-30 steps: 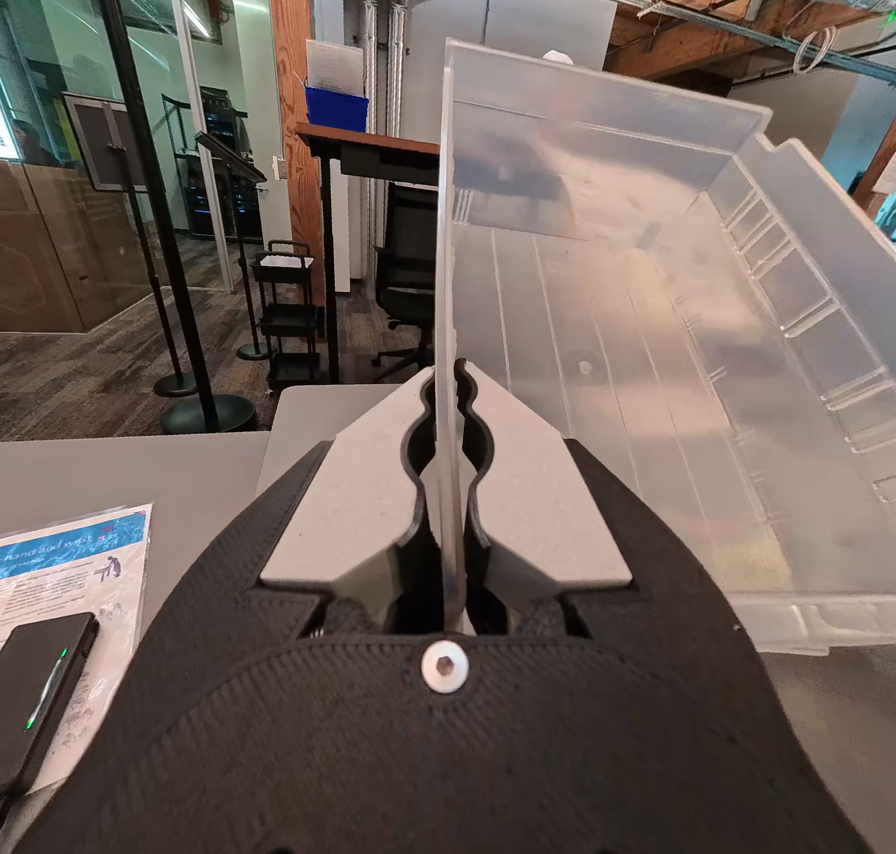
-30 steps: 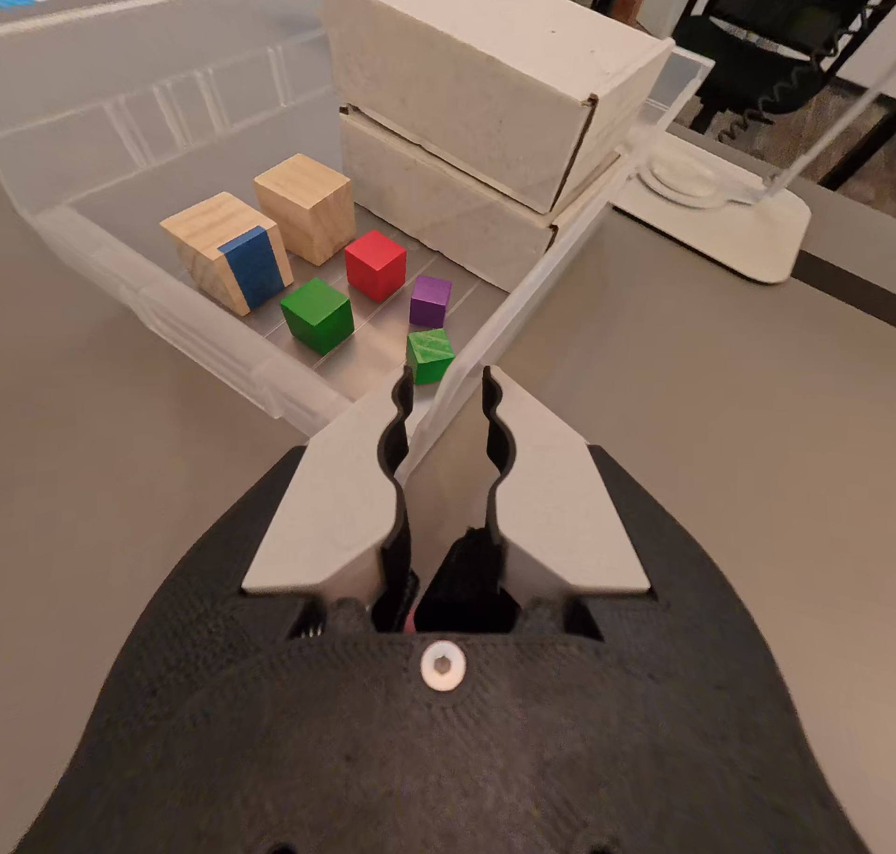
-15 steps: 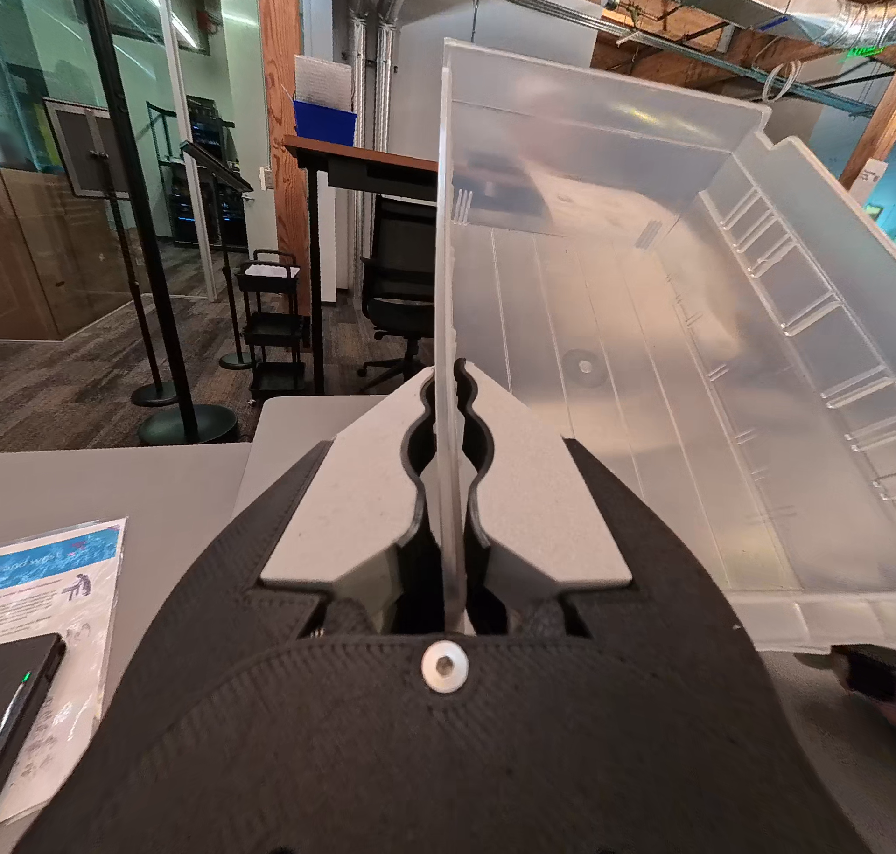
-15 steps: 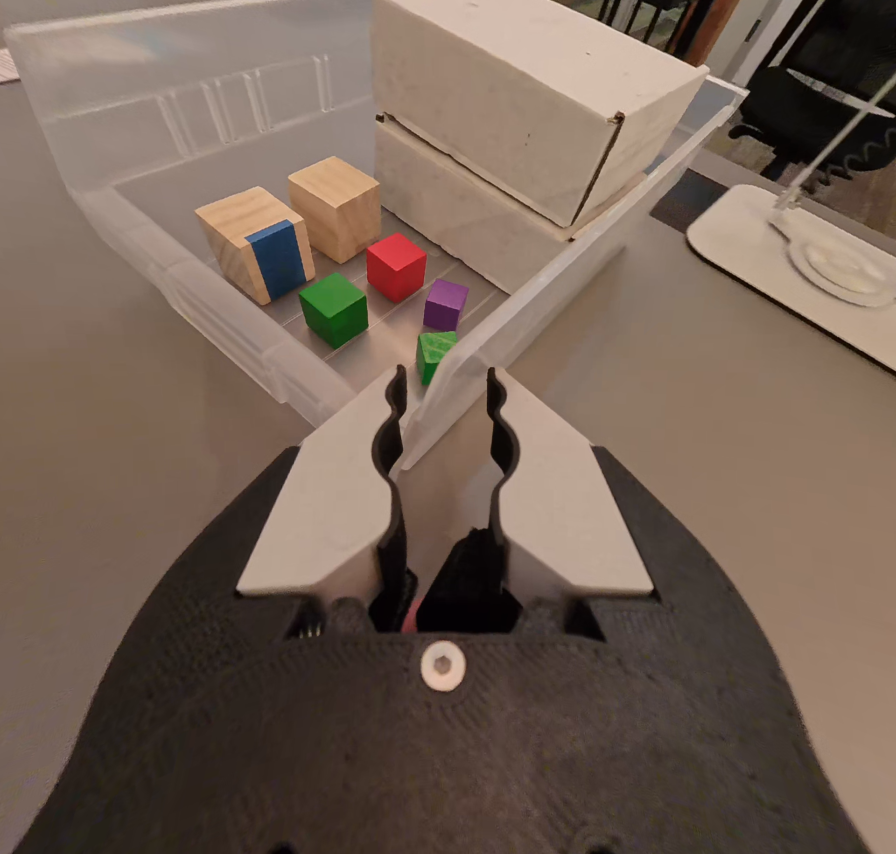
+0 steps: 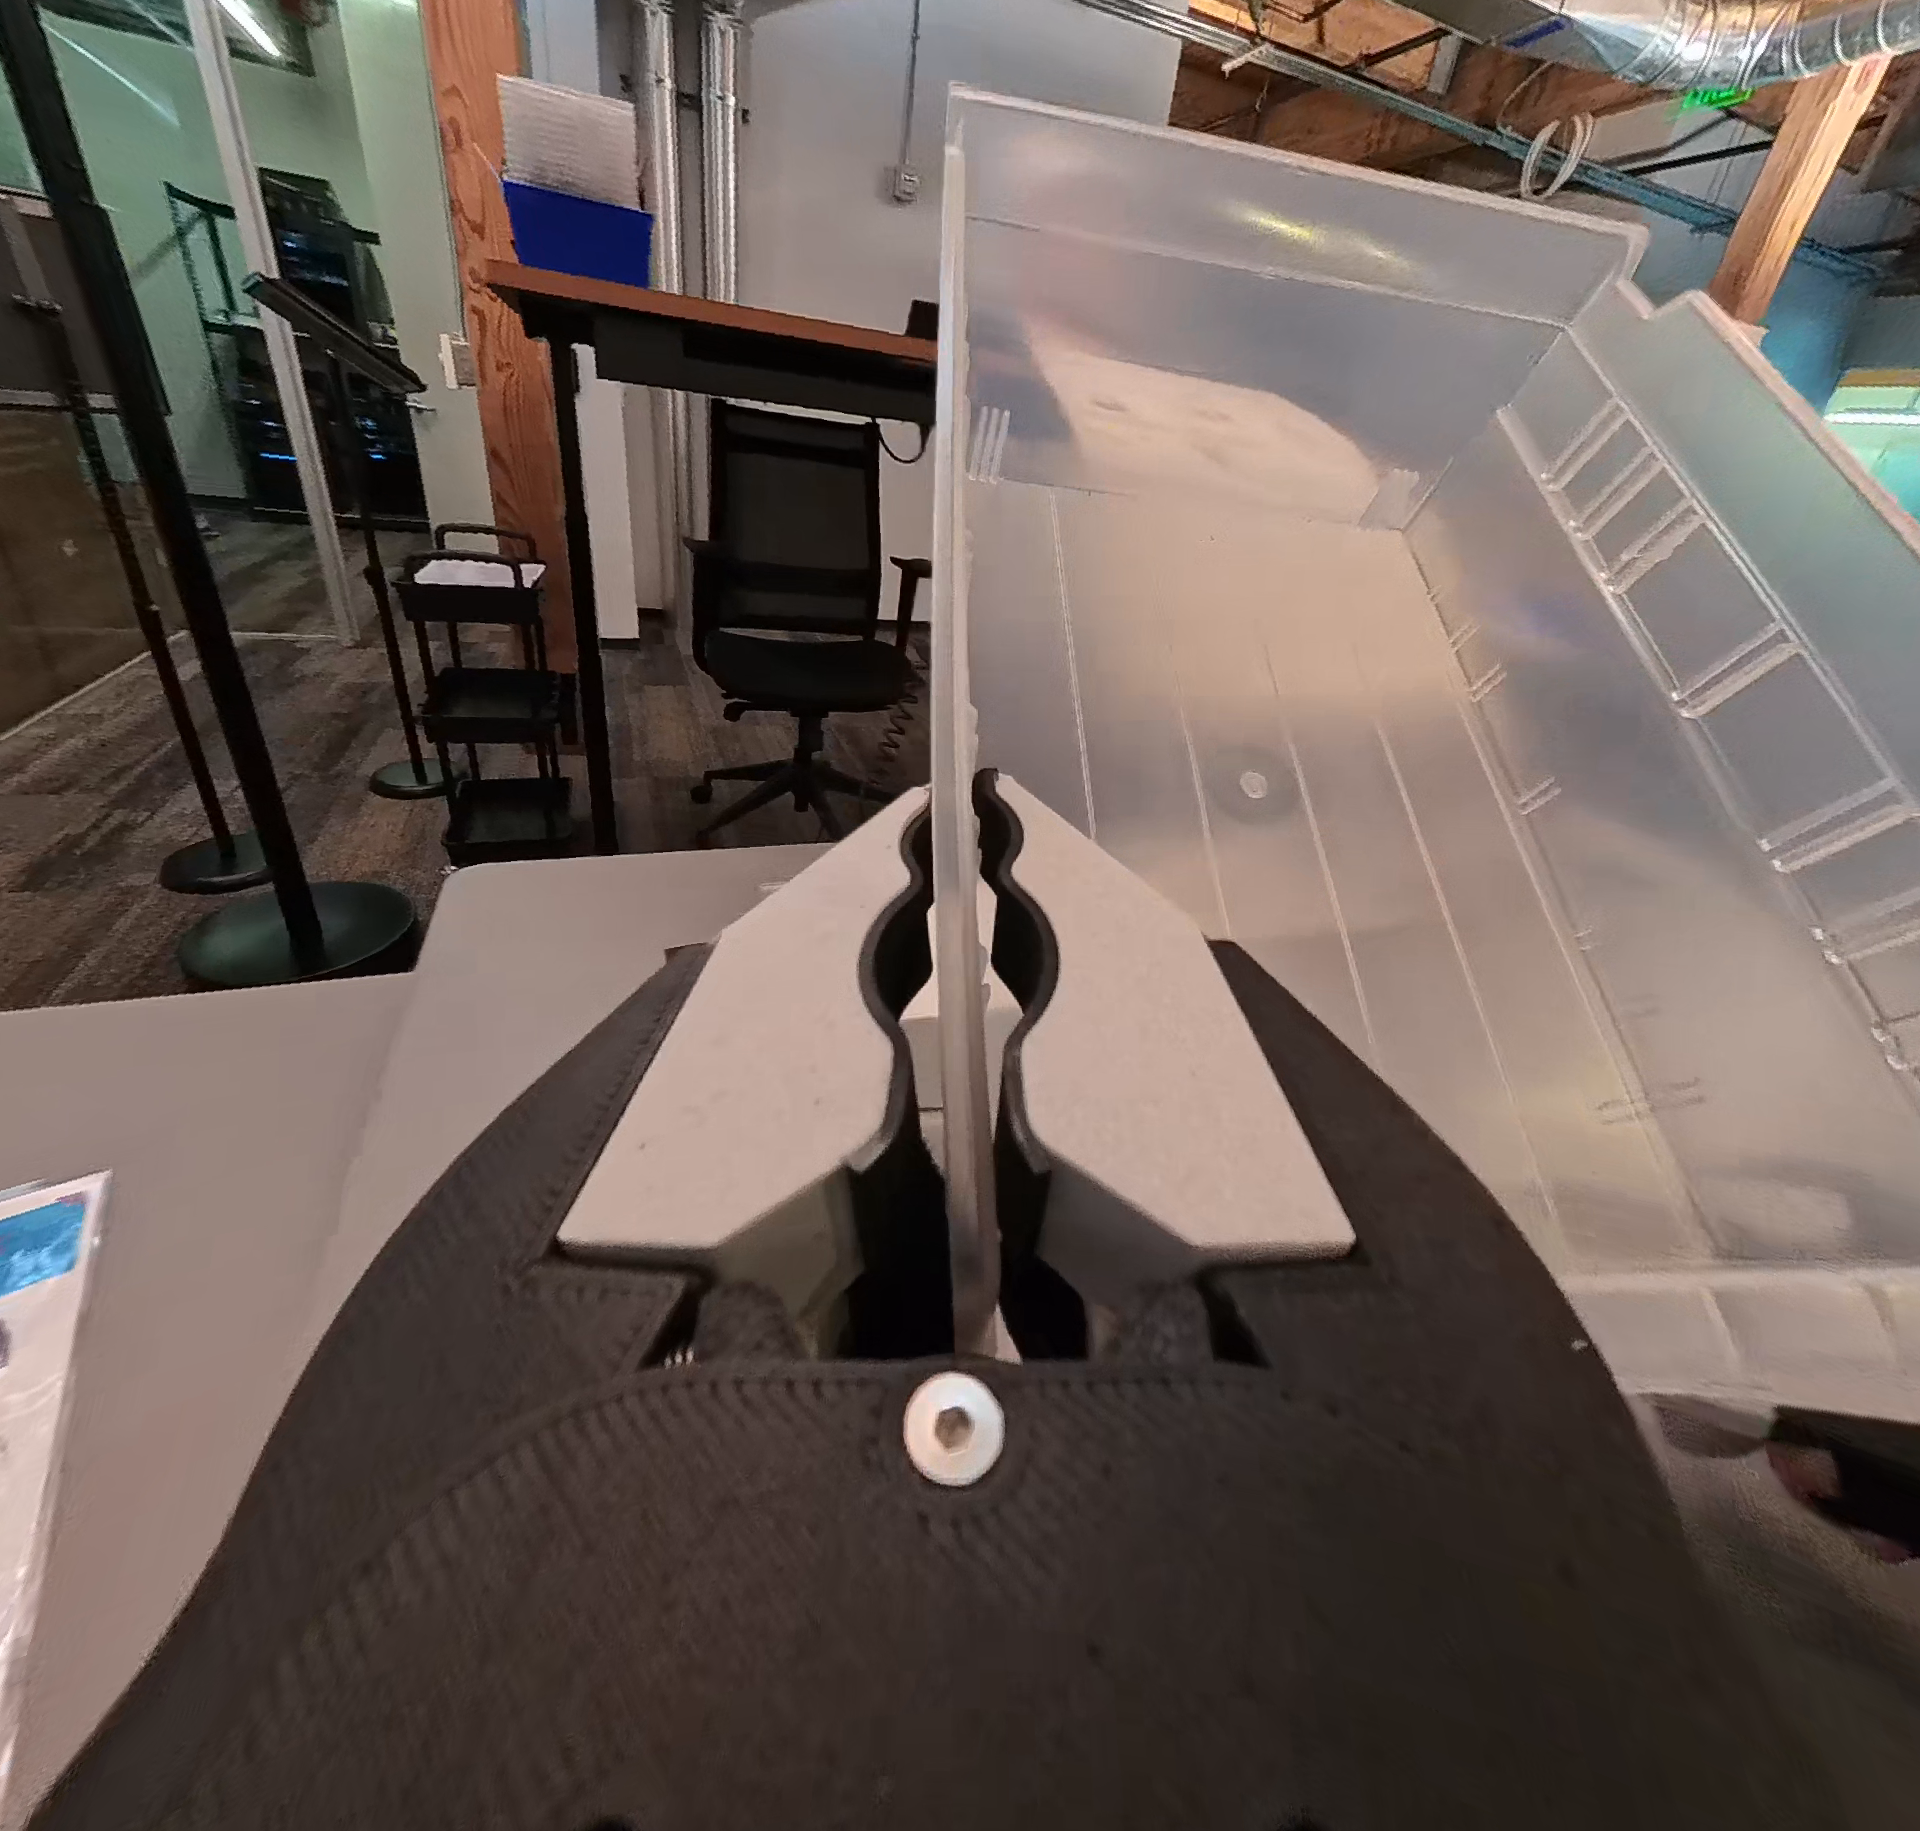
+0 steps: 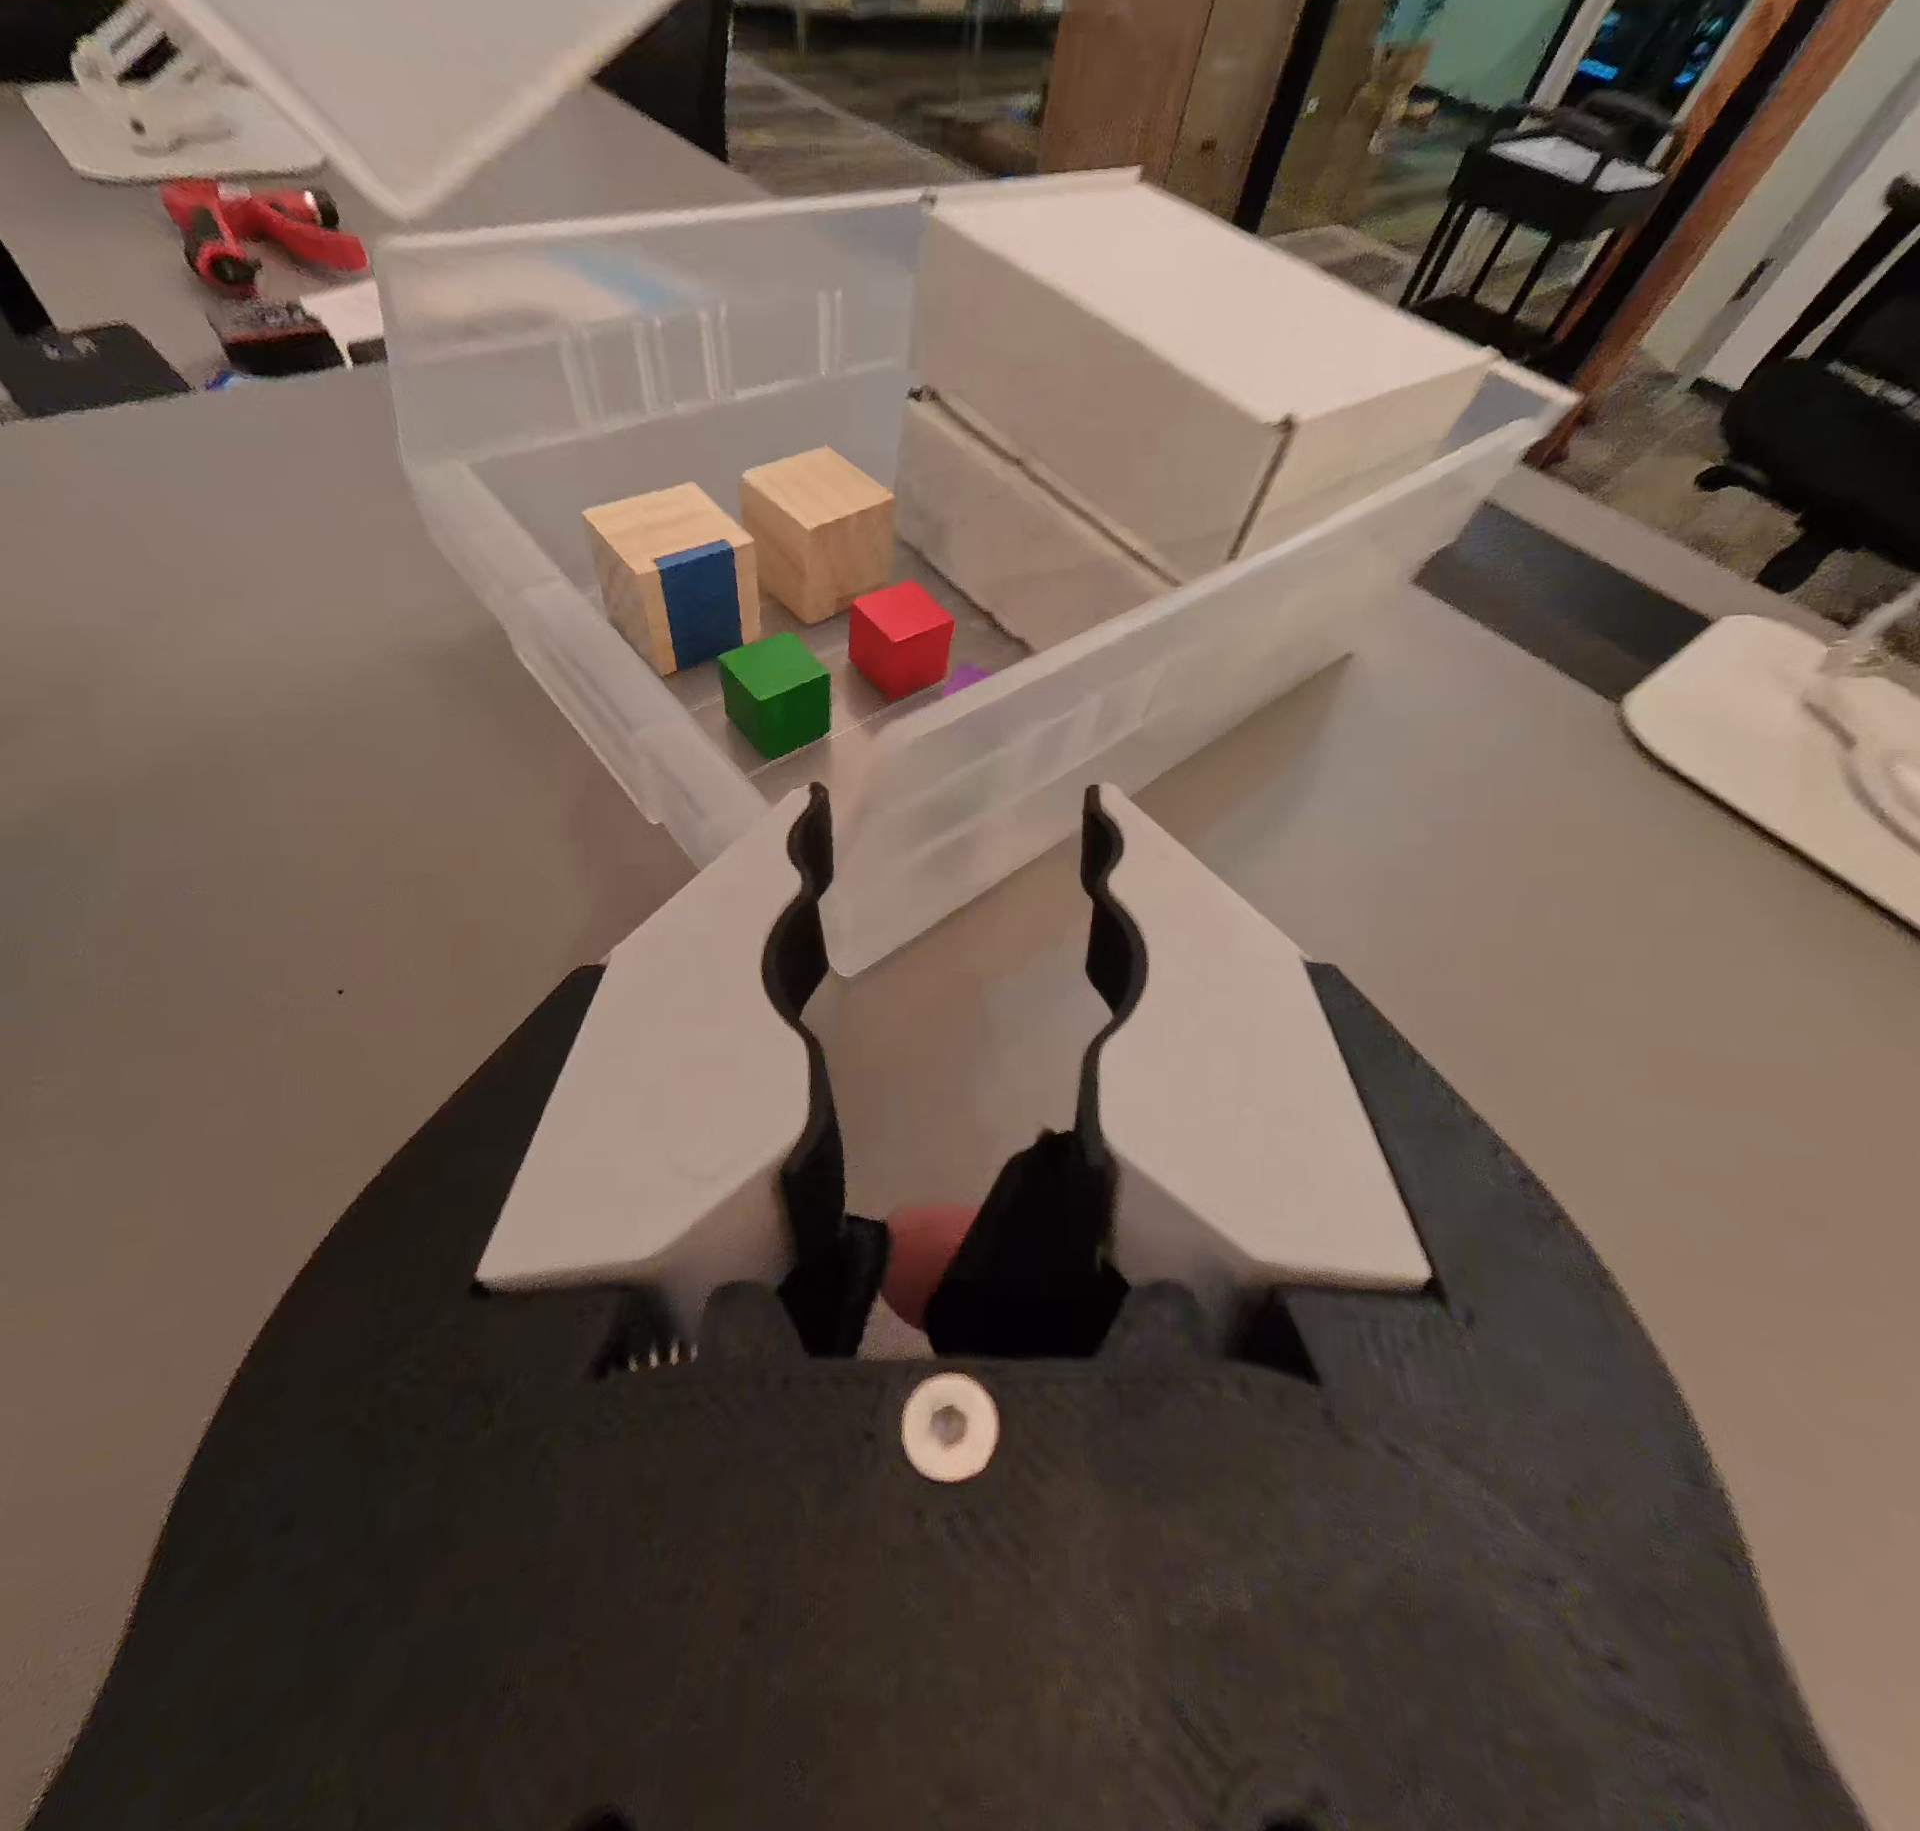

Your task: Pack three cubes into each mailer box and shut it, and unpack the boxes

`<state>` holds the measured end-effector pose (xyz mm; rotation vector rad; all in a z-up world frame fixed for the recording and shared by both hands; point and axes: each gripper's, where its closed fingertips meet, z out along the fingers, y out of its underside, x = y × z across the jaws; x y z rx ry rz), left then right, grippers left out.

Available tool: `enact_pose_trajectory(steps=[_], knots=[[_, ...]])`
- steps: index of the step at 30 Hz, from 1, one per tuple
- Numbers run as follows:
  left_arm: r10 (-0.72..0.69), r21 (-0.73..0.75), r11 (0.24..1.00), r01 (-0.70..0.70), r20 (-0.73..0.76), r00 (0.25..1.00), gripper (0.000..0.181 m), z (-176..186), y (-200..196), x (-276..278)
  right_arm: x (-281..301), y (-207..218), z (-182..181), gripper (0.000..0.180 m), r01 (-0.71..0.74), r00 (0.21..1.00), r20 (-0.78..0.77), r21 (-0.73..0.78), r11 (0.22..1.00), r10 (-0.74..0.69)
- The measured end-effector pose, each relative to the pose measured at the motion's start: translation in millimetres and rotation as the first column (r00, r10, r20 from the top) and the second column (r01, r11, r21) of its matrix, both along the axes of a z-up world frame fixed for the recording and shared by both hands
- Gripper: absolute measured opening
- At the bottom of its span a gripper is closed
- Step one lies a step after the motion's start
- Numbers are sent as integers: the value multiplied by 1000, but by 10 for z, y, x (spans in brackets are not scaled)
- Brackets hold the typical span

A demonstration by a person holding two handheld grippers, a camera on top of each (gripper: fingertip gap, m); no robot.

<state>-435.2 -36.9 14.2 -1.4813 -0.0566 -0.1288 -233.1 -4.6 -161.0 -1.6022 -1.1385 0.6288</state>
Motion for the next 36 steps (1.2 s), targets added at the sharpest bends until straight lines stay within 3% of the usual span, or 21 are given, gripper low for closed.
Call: enact_pose_trajectory(steps=[7, 11, 14, 20, 24, 29, 36], knots=[[-96, -88, 992, 88, -88, 991, 3, -57, 260, 684, 1211, 179, 753, 58, 109, 962, -256, 62, 992, -90], [-176, -159, 976, 150, -162, 971, 3, -160, 475, 1330, 1972, -8, 1121, 67, 157, 928, -360, 140, 978, -98], [-267, -209, 951, 227, -187, 945, 3, -246, 640, 1932, 2363, -170, 1222, 69, 185, 891, -438, 100, 978, -124], [-425, -274, 884, 377, -139, 895, 3, -655, 1021, 3118, 3008, -168, 987, 79, 318, 862, -409, -22, 948, -299], [-482, -322, 838, 441, -57, 874, 3, -1030, 1286, 3704, 3456, -129, 845, 66, 396, 824, -412, -72, 915, -389], [-518, -368, 795, 482, 3, 856, 3, -1364, 1555, 4223, 3919, 16, 606, 74, 479, 774, -389, -156, 864, -499], [-485, -400, 804, 440, -15, 874, 3, -1599, 1844, 4566, 4307, 219, 335, 72, 552, 726, -353, -213, 806, -590]])
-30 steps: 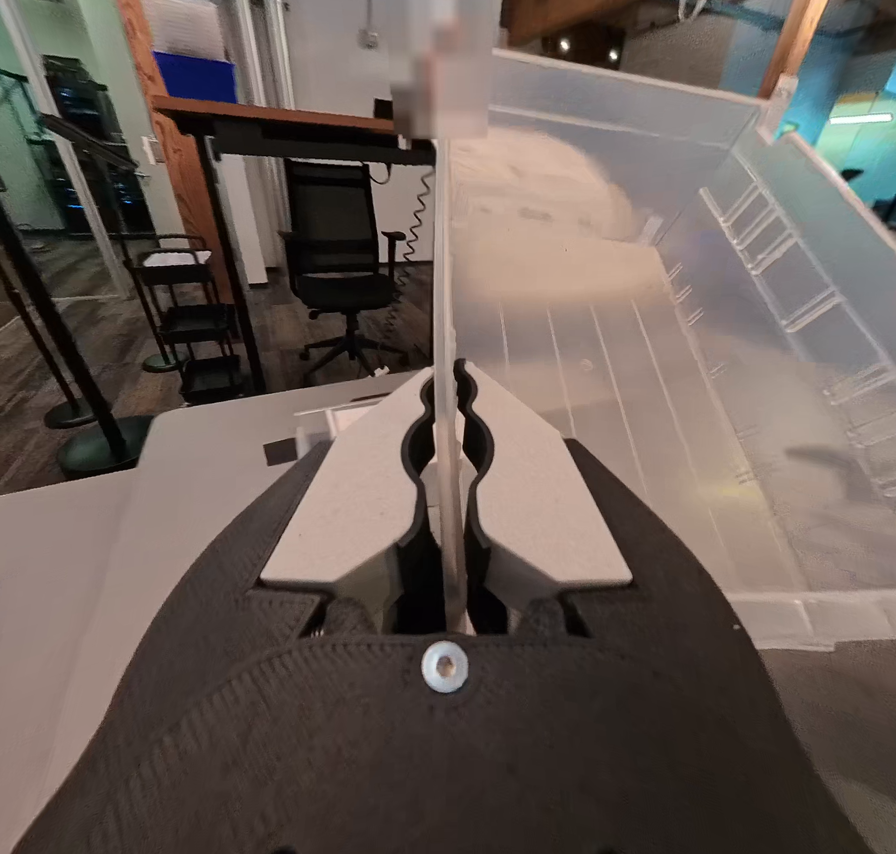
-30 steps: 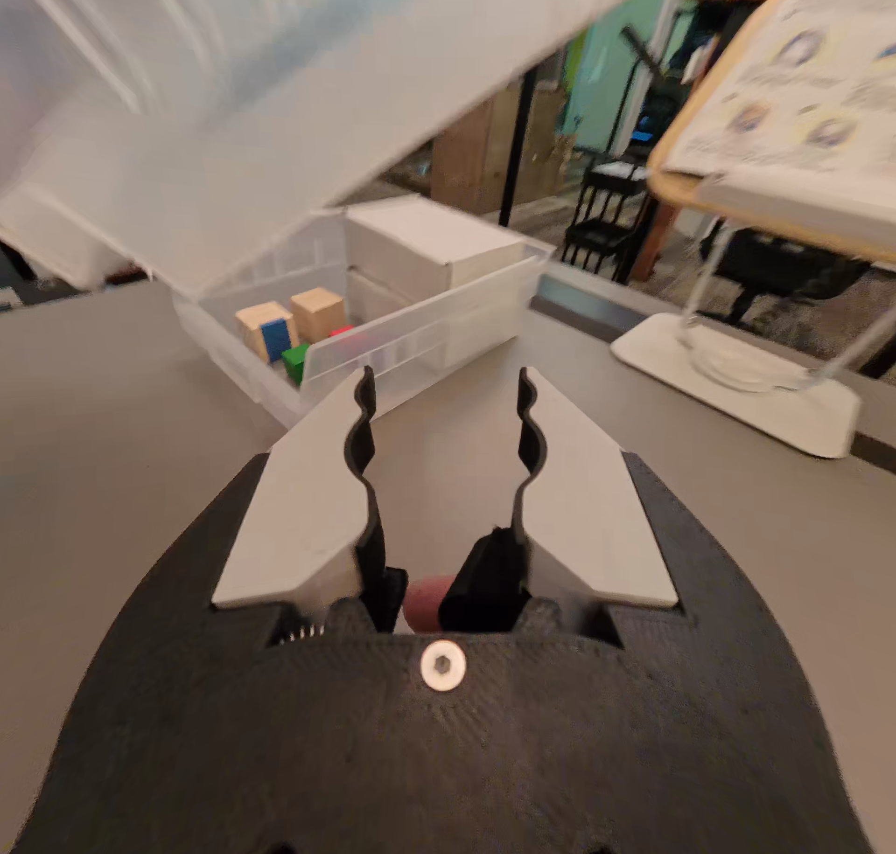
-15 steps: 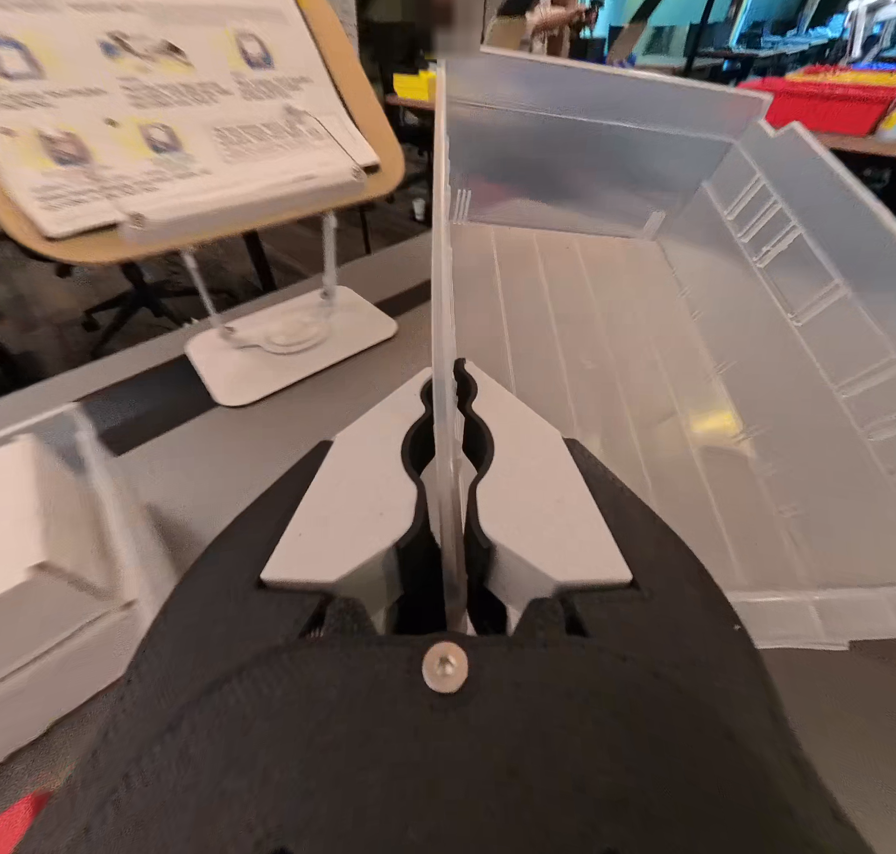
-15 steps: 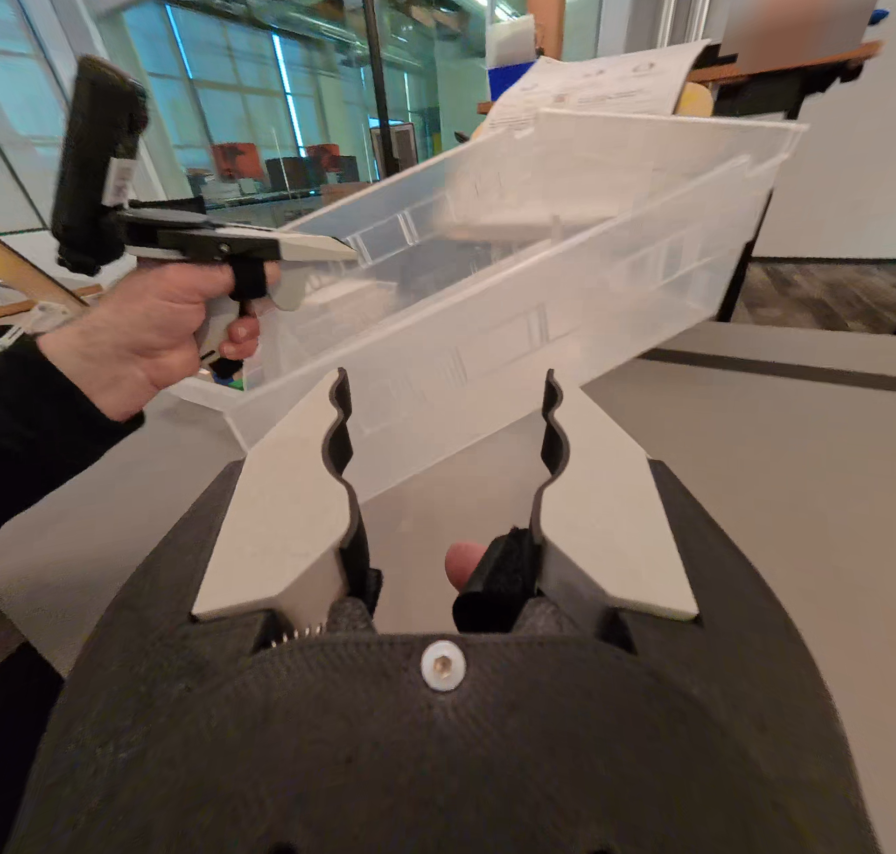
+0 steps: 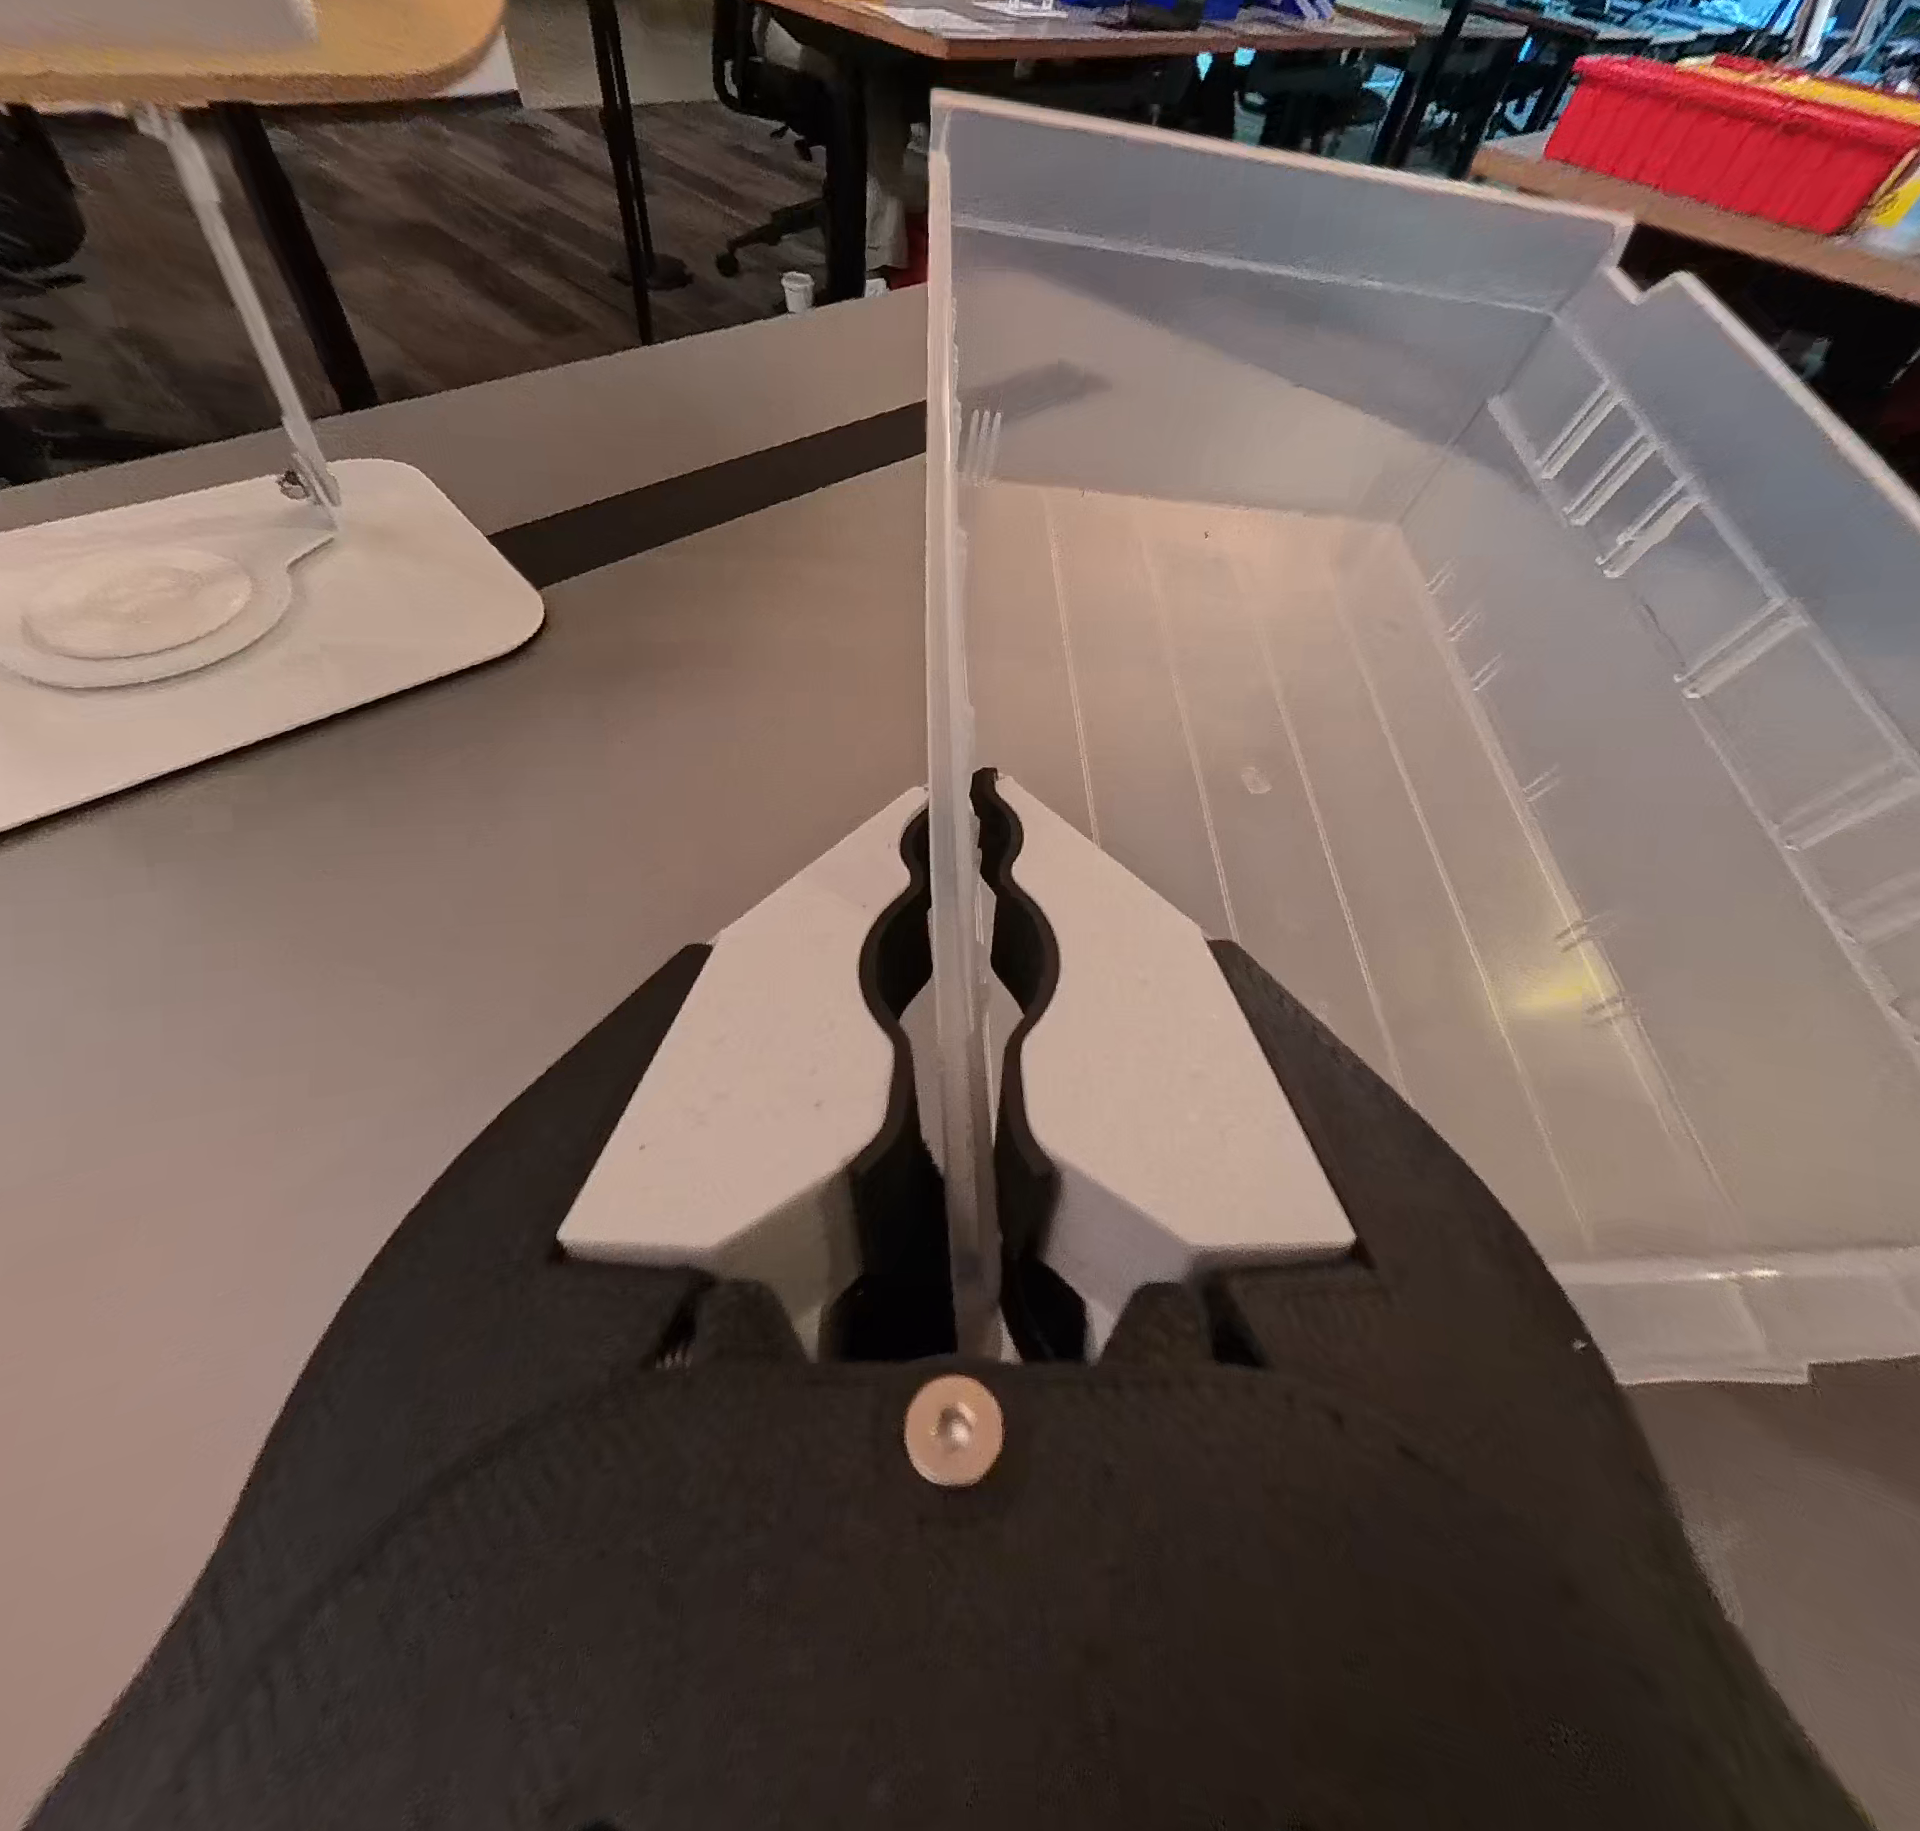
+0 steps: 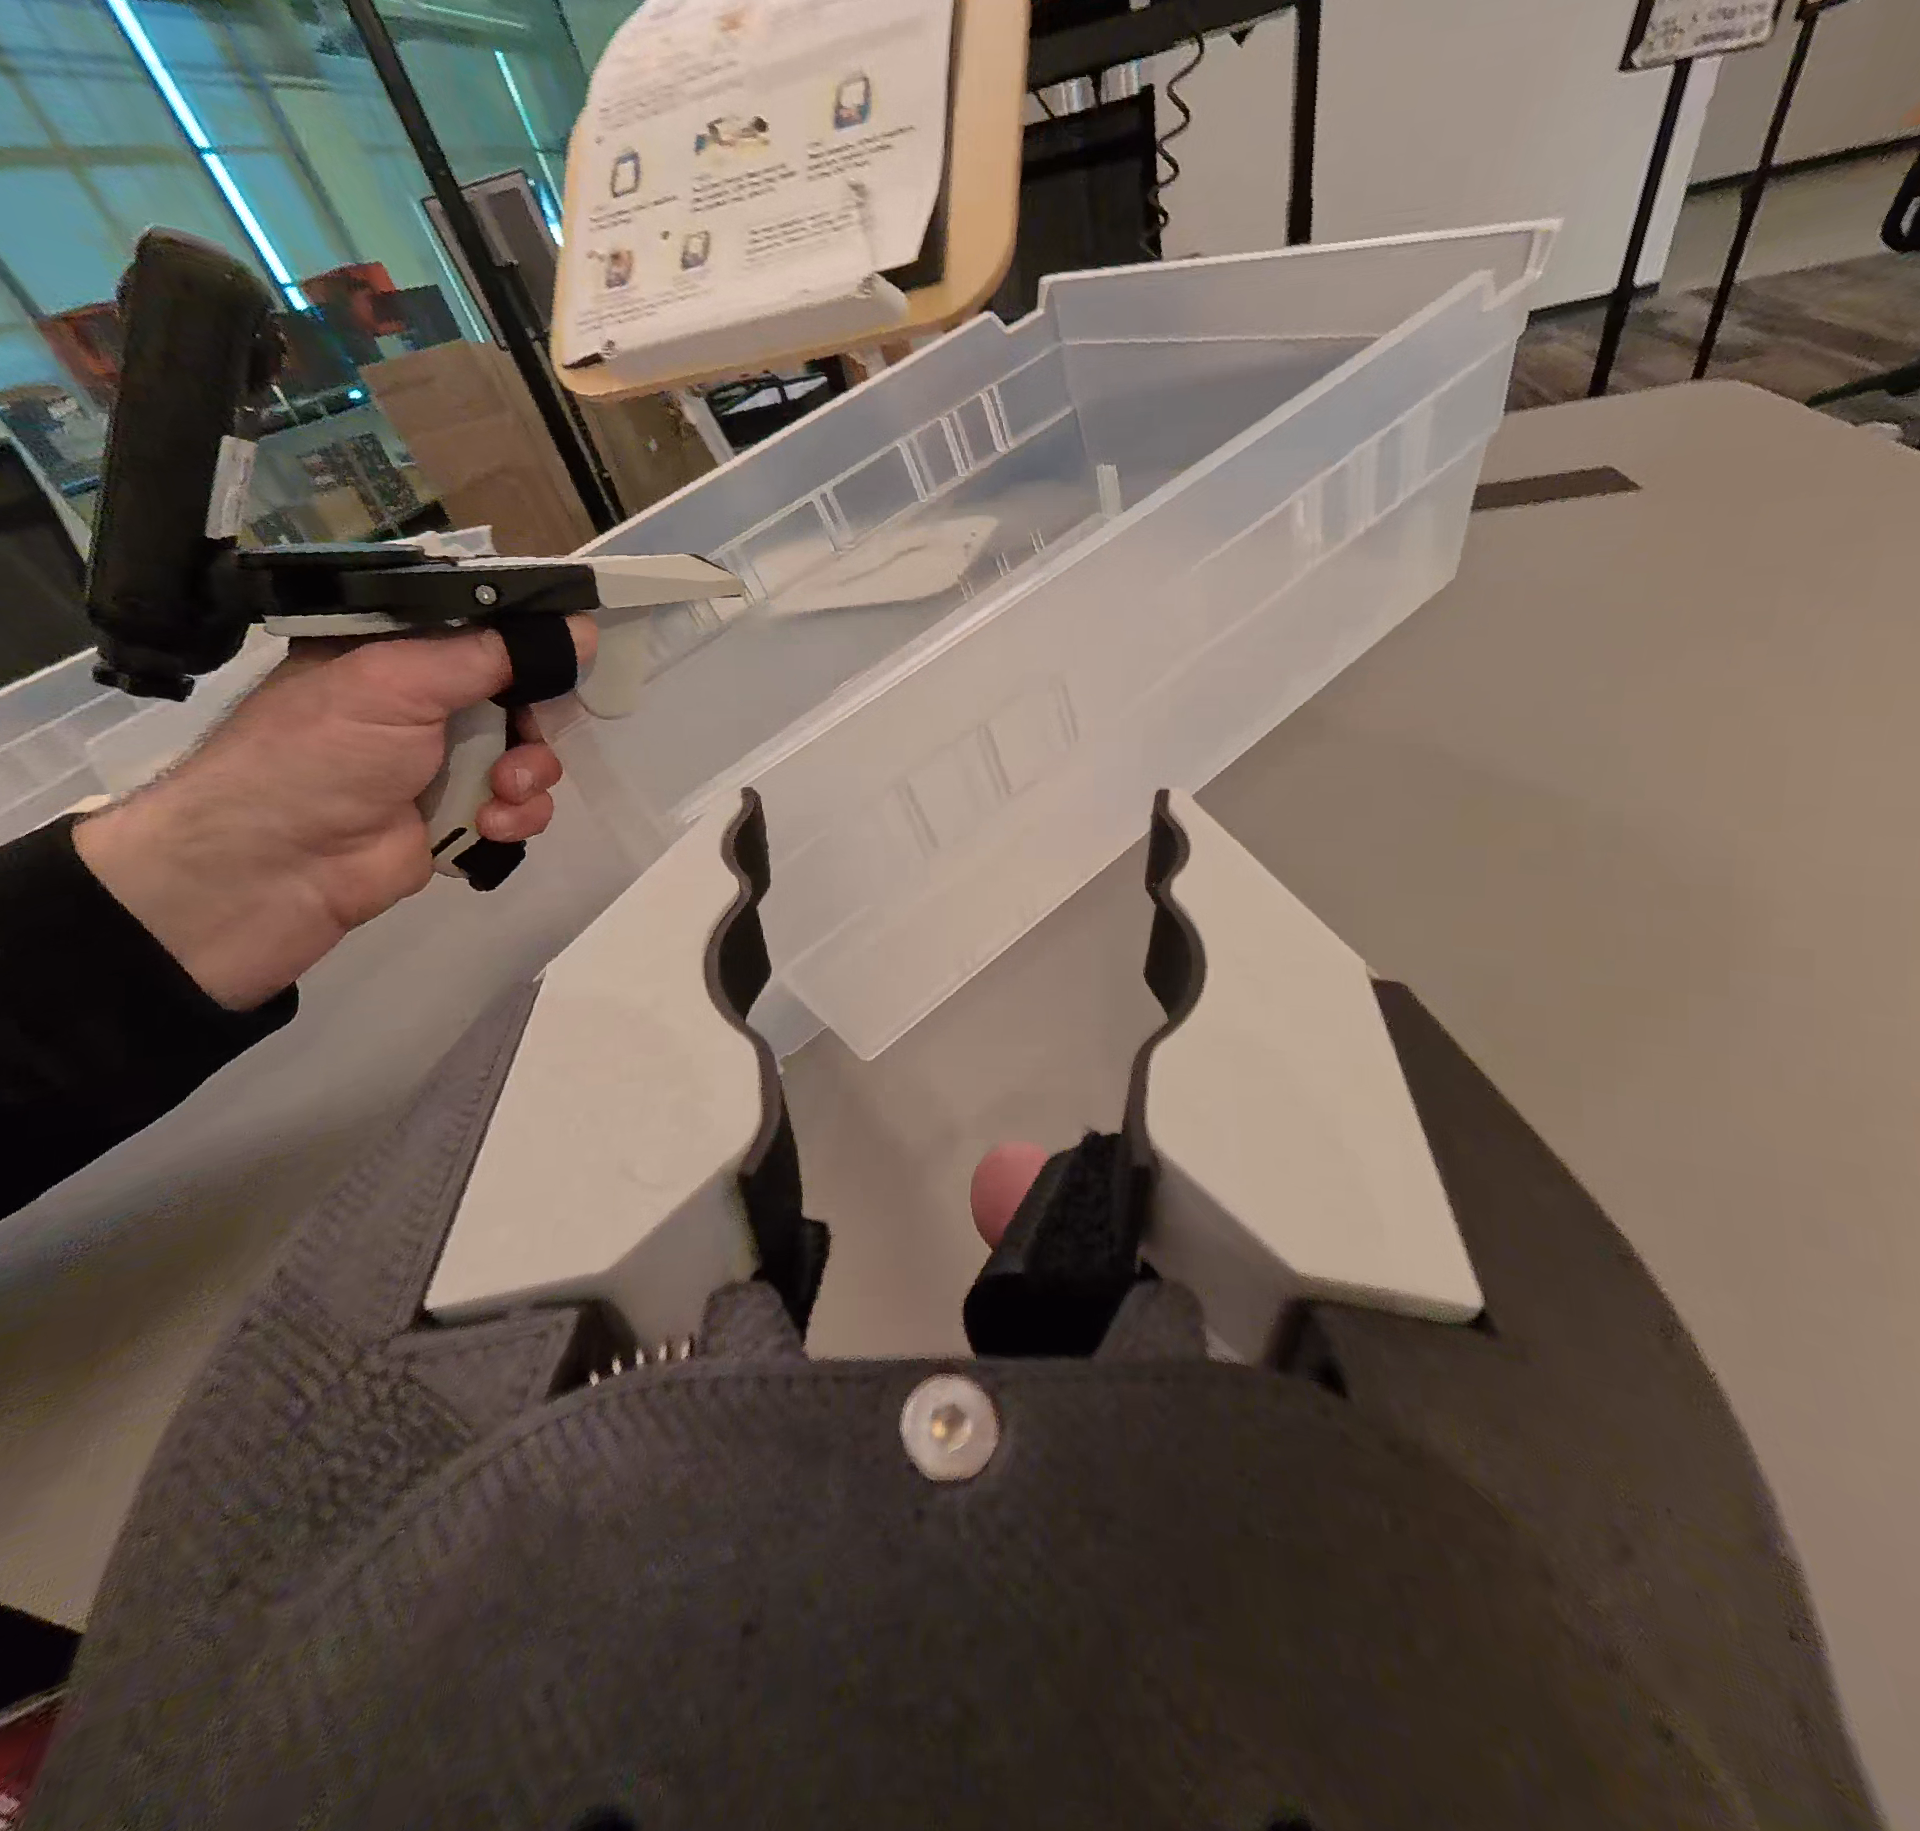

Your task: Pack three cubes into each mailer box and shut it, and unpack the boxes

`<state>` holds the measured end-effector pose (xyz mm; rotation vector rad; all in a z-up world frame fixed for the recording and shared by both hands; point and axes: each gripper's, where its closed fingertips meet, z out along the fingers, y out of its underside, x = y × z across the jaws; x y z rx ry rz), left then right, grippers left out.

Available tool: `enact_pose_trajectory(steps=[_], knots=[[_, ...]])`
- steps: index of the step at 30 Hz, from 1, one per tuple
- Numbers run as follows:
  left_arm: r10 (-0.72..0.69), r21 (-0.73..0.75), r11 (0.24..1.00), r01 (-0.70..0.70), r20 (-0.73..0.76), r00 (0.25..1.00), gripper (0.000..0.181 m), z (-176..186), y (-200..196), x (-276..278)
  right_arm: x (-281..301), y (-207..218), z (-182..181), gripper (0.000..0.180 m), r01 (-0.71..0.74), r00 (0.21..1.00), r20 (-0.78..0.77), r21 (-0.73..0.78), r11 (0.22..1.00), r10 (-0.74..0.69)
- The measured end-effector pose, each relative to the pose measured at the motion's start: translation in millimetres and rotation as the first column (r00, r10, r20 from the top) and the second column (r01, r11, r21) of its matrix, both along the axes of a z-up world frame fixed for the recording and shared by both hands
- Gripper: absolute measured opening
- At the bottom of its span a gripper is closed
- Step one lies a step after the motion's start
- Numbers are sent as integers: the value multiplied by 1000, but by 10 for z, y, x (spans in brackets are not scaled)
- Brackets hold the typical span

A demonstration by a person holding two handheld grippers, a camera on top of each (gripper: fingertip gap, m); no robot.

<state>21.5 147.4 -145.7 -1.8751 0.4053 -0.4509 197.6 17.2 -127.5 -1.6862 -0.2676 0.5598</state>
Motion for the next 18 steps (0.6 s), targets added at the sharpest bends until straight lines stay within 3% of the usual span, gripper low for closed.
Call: enact_pose_trajectory(steps=[17, 18], knots=[[10, -59, 998, -9, 8, 1000, 3, -286, 279, 319, 243, 142, -174, 65, 39, 999, 12, -25, 999, -39], [10, -59, 998, -10, 6, 1000, 3, -284, 290, 333, 195, 123, -146, 77, 8, 1000, 18, -12, 1000, -8]])
